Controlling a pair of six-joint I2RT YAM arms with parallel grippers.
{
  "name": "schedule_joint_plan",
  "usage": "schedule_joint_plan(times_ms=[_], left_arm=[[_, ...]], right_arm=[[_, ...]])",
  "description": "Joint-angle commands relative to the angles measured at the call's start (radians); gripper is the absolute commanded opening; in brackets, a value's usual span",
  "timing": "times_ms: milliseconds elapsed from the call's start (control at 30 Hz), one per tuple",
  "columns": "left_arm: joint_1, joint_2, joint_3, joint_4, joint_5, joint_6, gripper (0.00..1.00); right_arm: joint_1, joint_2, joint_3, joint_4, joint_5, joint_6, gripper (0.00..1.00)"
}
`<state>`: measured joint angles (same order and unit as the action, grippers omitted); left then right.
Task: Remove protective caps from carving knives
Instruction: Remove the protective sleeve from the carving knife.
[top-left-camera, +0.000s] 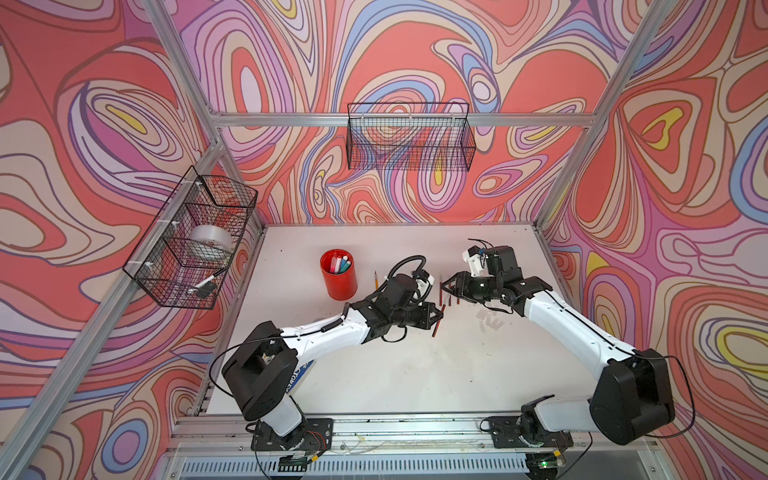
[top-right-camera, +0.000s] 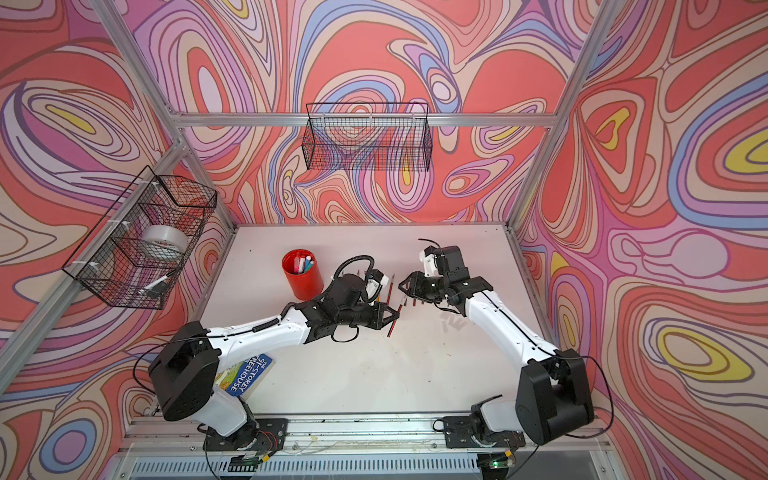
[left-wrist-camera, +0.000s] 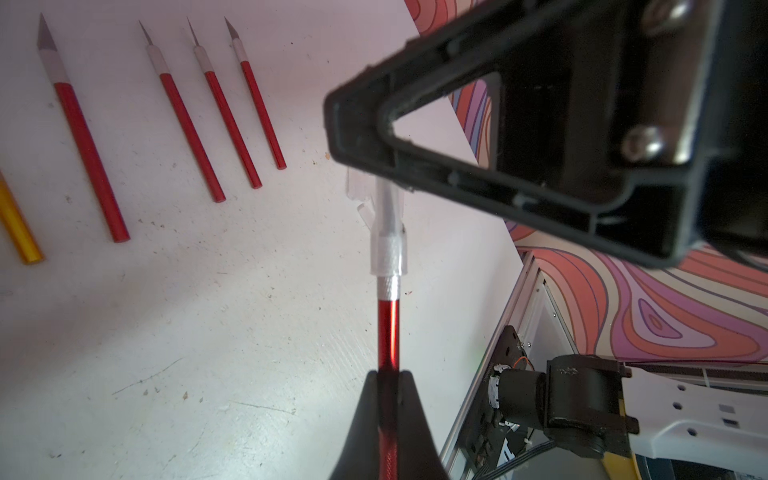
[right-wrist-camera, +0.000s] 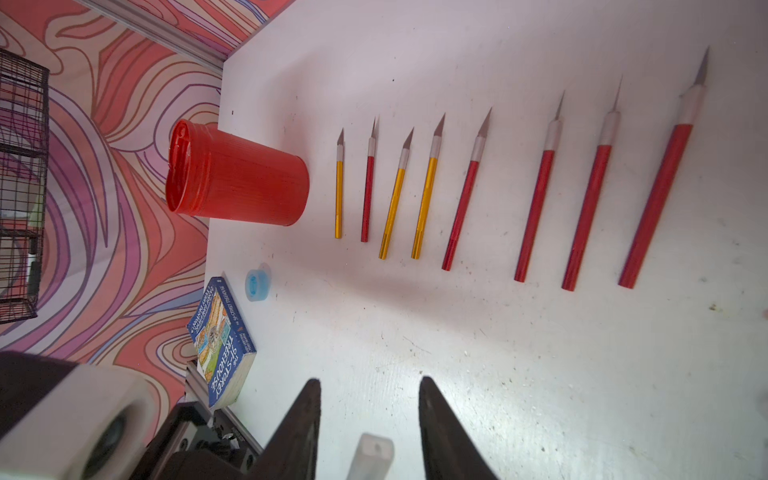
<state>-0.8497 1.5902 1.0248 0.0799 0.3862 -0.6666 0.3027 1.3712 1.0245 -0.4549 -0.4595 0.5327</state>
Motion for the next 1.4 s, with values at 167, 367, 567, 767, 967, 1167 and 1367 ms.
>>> schedule_joint_plan(times_ms=[167, 367, 567, 767, 967, 1167, 1367], left_arm=[[0.007, -0.062, -0.026, 0.017, -0.023, 0.004, 0.0], [0.01, -0.055, -0.023, 0.016, -0.025, 0.004, 0.0], [0.011, -0.039, -0.014, 0.026, -0.018, -0.001, 0.0], [0.014, -0.044, -0.012, 0.023, -0.02, 0.0, 0.0], [0.016, -0.043, -0.015, 0.025, -0.017, 0.001, 0.0], [0.017, -0.042, -0.026, 0.02, -0.011, -0.004, 0.0], [0.017, -0.039, -0.057, 0.037, 0.002, -0.012, 0.0]], right_arm=[[0.007, -0.042, 0.018, -0.033, 0.012, -0.02, 0.42], [0.018, -0.037, -0.027, 0.066, -0.121, 0.06, 0.41], [0.027, -0.019, -0.03, 0.051, -0.111, 0.052, 0.37], [0.027, -0.019, -0.03, 0.053, -0.104, 0.049, 0.12], [0.028, -0.006, -0.024, 0.055, -0.087, 0.054, 0.0], [0.027, 0.015, 0.024, 0.043, -0.041, 0.051, 0.0], [0.011, 0.067, 0.137, -0.014, 0.012, 0.016, 0.0]])
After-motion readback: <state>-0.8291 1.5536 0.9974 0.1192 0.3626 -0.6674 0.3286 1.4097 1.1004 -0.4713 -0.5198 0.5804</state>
